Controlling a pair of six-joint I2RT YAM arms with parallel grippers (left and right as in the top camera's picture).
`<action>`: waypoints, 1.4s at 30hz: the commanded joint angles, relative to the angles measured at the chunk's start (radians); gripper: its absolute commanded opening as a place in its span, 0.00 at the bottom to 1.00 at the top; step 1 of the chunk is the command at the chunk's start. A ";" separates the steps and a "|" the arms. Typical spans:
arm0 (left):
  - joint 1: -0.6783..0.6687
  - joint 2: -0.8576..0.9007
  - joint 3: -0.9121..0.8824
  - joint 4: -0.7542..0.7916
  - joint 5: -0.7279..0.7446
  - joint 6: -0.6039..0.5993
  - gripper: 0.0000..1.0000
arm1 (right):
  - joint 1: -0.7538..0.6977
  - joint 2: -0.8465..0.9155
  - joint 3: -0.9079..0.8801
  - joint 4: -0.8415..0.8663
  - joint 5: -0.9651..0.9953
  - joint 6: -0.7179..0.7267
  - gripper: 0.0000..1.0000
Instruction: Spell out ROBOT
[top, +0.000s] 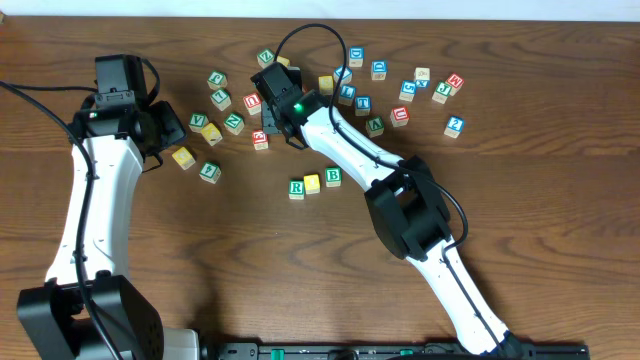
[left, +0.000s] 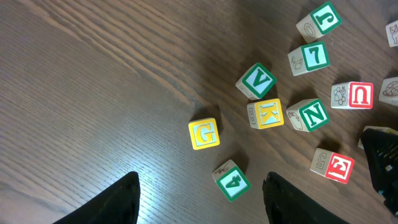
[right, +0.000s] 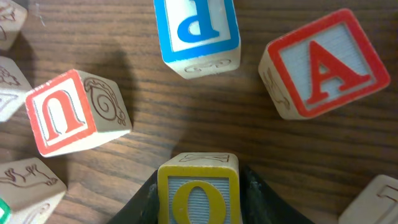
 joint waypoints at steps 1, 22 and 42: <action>-0.001 0.002 -0.002 0.001 -0.009 -0.005 0.63 | 0.000 -0.021 0.005 -0.018 0.026 -0.043 0.32; -0.001 0.002 -0.002 0.002 -0.009 -0.004 0.63 | -0.068 -0.382 0.005 -0.593 0.026 -0.109 0.22; -0.001 0.002 -0.002 0.010 -0.009 -0.004 0.63 | -0.137 -0.388 -0.375 -0.548 -0.106 -0.066 0.21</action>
